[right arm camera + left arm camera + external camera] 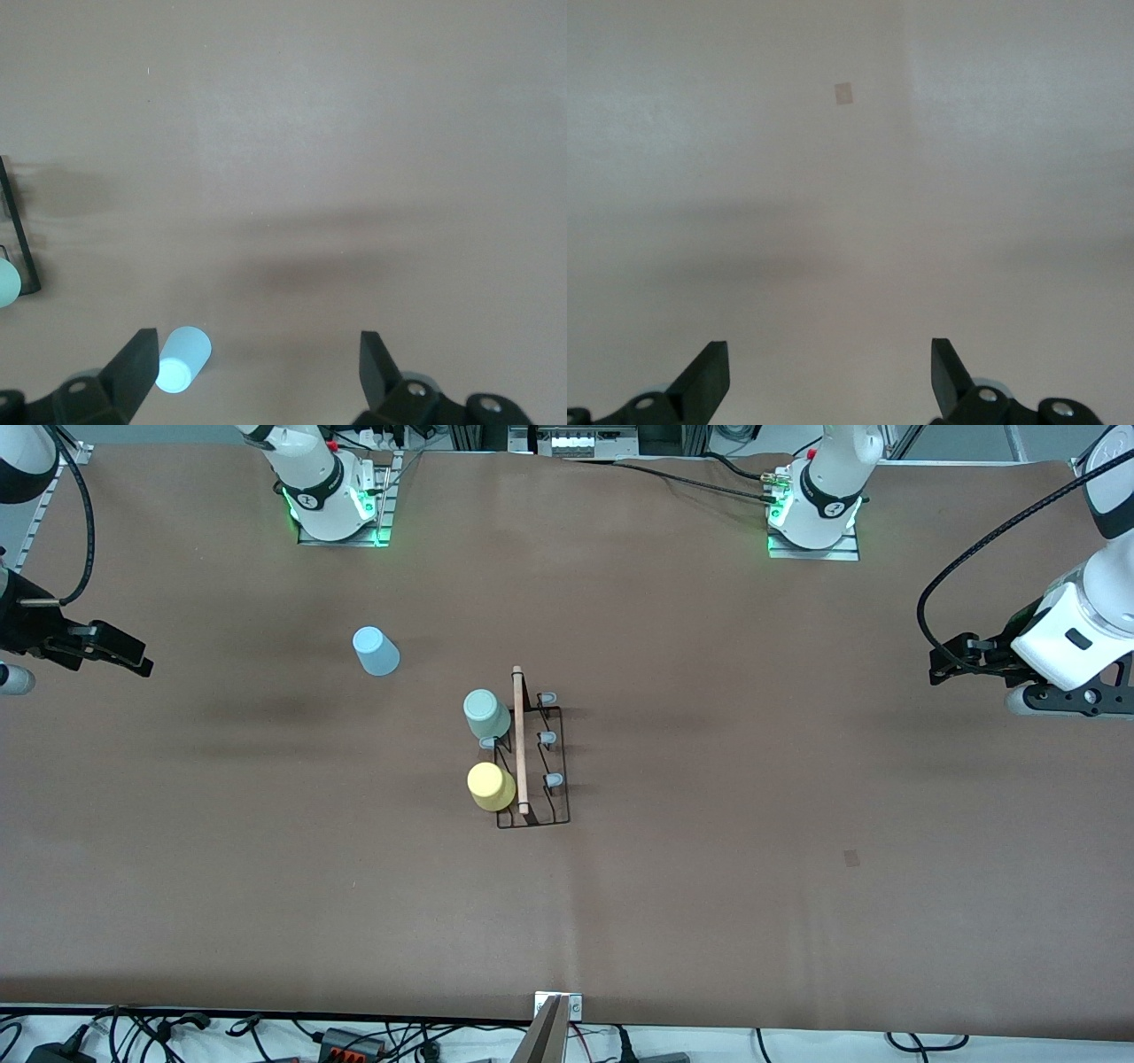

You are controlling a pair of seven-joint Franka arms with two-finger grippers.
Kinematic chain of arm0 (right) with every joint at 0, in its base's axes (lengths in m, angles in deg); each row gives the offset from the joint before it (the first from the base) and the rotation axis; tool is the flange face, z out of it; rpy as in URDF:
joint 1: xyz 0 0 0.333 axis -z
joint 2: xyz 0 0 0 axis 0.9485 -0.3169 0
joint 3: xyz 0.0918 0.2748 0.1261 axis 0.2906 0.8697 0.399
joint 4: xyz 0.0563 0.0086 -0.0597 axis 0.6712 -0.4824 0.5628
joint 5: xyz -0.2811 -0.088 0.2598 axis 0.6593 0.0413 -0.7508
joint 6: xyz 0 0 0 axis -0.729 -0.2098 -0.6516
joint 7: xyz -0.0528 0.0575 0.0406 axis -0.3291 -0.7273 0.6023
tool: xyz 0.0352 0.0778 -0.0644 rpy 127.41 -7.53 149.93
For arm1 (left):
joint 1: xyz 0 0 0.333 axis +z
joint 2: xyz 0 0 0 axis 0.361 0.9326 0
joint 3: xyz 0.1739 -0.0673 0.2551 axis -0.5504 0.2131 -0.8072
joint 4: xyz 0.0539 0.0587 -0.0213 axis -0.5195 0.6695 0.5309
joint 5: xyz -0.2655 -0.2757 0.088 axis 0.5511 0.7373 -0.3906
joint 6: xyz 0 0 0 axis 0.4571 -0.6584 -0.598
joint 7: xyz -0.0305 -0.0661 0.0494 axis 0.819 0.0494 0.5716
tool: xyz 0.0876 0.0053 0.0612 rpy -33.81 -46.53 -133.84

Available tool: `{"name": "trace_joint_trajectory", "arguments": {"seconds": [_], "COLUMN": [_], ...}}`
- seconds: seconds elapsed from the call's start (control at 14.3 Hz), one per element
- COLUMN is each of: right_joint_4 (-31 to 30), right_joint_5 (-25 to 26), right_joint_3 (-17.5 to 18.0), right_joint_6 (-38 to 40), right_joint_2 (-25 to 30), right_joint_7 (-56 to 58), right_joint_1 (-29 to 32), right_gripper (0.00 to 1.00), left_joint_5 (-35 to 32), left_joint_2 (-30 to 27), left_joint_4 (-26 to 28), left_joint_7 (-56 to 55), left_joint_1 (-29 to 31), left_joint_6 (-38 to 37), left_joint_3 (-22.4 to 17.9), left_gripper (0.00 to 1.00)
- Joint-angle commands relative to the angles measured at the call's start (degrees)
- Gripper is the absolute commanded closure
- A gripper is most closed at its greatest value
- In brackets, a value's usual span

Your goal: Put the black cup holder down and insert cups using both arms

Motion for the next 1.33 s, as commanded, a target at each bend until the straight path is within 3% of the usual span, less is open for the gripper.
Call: {"name": "trace_joint_trajectory", "arguments": {"seconds": [0.0, 0.56, 0.84, 1.26], "right_joint_4": [-0.7, -0.8, -0.9, -1.4], "right_joint_5": [0.9, 0.7, 0.6, 0.8], "right_joint_3": [0.5, 0.7, -1.9, -1.9], "right_joint_6": [-0.7, -1.0, -1.1, 0.1], "right_joint_2": [1.4, 1.0, 1.0, 1.7], "right_joint_7": [1.1, 1.3, 1.2, 1.3], "right_joint_1": [0.5, 0.0, -2.5, -2.0], "right_gripper": [0.0, 0.0, 0.0, 0.0], "left_joint_5": [0.8, 0.9, 0.9, 0.9], "left_joint_2": [-0.8, -0.6, -0.6, -0.6], "left_joint_4": [0.9, 0.8, 0.8, 0.7], "left_joint_7": [1.4, 1.3, 1.2, 0.7], "left_joint_1": [0.3, 0.2, 0.2, -0.3], "left_joint_6": [0.2, 0.2, 0.2, 0.2], "left_joint_3": [-0.1, 0.0, 0.0, 0.0], "left_gripper": [0.0, 0.0, 0.0, 0.0]}}
